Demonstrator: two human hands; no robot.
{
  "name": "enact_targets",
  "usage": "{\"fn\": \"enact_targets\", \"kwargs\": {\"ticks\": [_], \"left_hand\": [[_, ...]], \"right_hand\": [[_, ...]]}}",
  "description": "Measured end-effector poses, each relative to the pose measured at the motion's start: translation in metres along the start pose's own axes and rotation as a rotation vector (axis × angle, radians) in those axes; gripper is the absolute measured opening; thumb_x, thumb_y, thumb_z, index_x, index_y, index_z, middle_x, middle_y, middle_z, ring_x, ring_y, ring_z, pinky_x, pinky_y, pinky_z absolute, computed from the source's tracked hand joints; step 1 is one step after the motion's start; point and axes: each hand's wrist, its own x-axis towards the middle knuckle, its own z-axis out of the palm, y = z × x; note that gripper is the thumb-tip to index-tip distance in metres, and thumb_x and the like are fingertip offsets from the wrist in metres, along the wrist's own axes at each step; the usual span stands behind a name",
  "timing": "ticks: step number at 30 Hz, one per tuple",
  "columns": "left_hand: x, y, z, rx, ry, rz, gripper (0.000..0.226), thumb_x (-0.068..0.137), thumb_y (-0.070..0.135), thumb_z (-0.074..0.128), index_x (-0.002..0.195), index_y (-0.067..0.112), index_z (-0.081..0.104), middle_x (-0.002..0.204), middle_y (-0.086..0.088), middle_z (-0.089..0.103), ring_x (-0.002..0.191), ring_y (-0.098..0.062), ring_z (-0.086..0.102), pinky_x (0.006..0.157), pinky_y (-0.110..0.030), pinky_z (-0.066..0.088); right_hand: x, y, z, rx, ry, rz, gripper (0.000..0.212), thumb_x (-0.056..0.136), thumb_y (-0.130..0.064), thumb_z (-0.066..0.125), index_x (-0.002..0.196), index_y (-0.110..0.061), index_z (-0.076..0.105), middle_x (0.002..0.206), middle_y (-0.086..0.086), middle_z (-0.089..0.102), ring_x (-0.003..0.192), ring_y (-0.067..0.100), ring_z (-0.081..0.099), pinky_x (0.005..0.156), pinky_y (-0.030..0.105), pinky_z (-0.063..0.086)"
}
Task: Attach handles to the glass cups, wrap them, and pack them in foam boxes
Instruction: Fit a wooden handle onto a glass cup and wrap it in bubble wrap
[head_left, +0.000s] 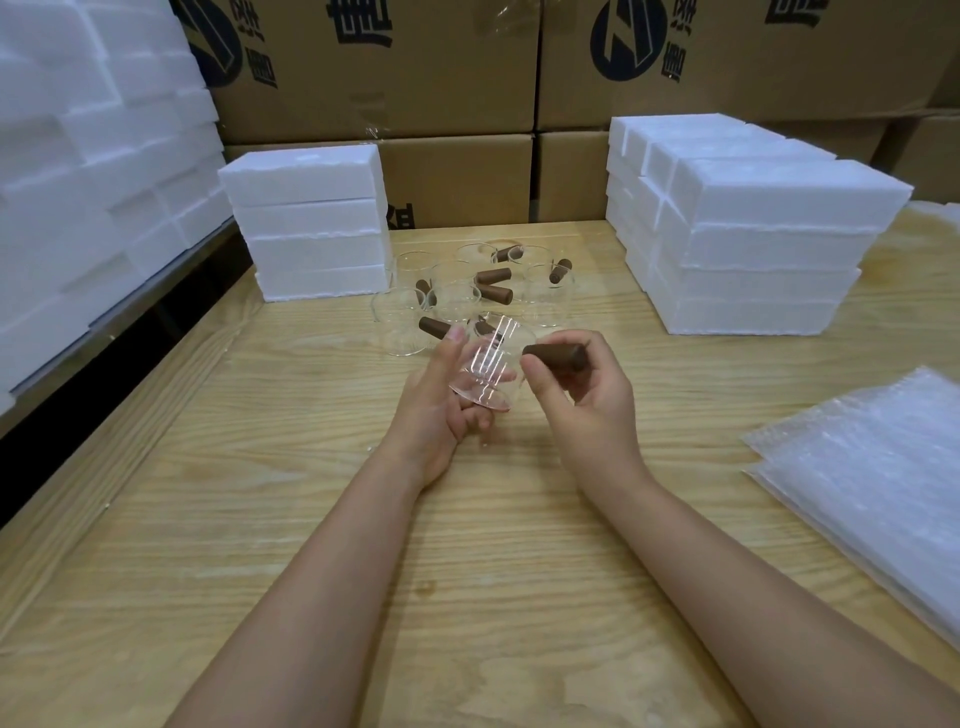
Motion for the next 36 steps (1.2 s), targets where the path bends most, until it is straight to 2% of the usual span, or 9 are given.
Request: {"fn": "enact_targets", "kwargs": {"ticks": [3,7,12,16,18,23,29,32,36], "left_hand": [[0.000,-0.001,0.001,-0.018,0.000,0.047,0.057,0.069,0.056,0.067,0.113,0.020,0.066,0.091,-0.006,0.068,0.059,-0.014,0.053,0.046,-0.022,0.040],[-0.002,-0.002,0.003,0.016,-0.030,0.109,0.061,0.072,0.038,0.071,0.127,0.016,0.057,0.100,-0.004,0.065,0.068,-0.008,0.056,0.054,-0.018,0.042],[-0.004,-0.005,0.005,0.150,-0.047,0.223,0.055,0.053,0.052,0.084,0.098,0.026,0.067,0.080,0.013,0.069,0.070,0.000,0.059,0.060,-0.015,0.043],[-0.004,-0.006,0.008,0.258,0.012,0.245,0.062,0.053,0.040,0.081,0.109,0.024,0.062,0.102,0.010,0.070,0.088,0.002,0.062,0.077,-0.019,0.048],[-0.006,-0.006,0.010,0.320,0.034,0.270,0.069,0.054,0.034,0.084,0.117,0.019,0.060,0.105,0.006,0.067,0.083,-0.007,0.056,0.077,-0.029,0.047],[-0.009,-0.007,0.009,0.477,0.035,0.349,0.070,0.064,0.012,0.088,0.125,0.019,0.055,0.113,0.009,0.064,0.091,-0.004,0.055,0.073,-0.020,0.044],[-0.012,-0.005,0.011,0.549,0.015,0.394,0.075,0.061,0.012,0.090,0.124,0.030,0.053,0.121,0.014,0.063,0.100,0.001,0.055,0.077,-0.020,0.043],[-0.012,-0.005,0.011,0.593,0.000,0.428,0.078,0.057,0.019,0.088,0.122,0.038,0.050,0.123,0.018,0.060,0.109,-0.003,0.056,0.081,-0.018,0.043],[-0.009,-0.007,0.009,0.616,-0.018,0.426,0.079,0.059,0.007,0.090,0.125,0.031,0.053,0.126,0.015,0.059,0.118,-0.005,0.054,0.092,-0.020,0.045]], "right_hand": [[0.001,0.003,0.000,0.086,0.060,0.102,0.014,0.083,-0.019,0.070,0.085,-0.022,0.057,0.075,-0.012,0.067,0.074,0.004,0.064,0.070,0.019,0.051],[0.005,0.007,-0.001,0.210,0.143,0.249,0.010,0.087,-0.012,0.066,0.082,-0.014,0.057,0.068,-0.002,0.068,0.071,0.014,0.066,0.073,0.028,0.056],[0.009,0.009,0.000,0.426,0.159,0.413,0.006,0.089,-0.008,0.061,0.084,-0.007,0.058,0.070,0.004,0.069,0.067,0.015,0.067,0.066,0.025,0.057],[0.012,0.011,-0.001,0.505,0.168,0.495,0.005,0.090,-0.008,0.059,0.087,-0.009,0.055,0.068,0.002,0.068,0.067,0.016,0.066,0.063,0.027,0.056],[0.013,0.011,-0.003,0.564,0.177,0.535,0.005,0.091,-0.007,0.058,0.089,-0.009,0.054,0.070,0.006,0.067,0.071,0.020,0.066,0.065,0.030,0.058],[0.016,0.014,-0.005,0.688,0.193,0.674,0.004,0.092,-0.004,0.056,0.096,-0.006,0.054,0.082,0.016,0.067,0.074,0.027,0.069,0.075,0.037,0.060],[0.018,0.018,-0.007,0.727,0.206,0.687,0.007,0.093,-0.001,0.052,0.100,-0.005,0.051,0.084,0.016,0.060,0.072,0.026,0.070,0.066,0.035,0.059],[0.020,0.018,-0.008,0.747,0.202,0.694,0.008,0.093,-0.001,0.050,0.098,-0.006,0.050,0.084,0.015,0.057,0.079,0.029,0.068,0.072,0.036,0.059],[0.021,0.015,-0.009,0.771,0.235,0.671,0.013,0.091,0.005,0.046,0.100,-0.005,0.049,0.073,0.012,0.059,0.079,0.030,0.069,0.077,0.037,0.058]]}}
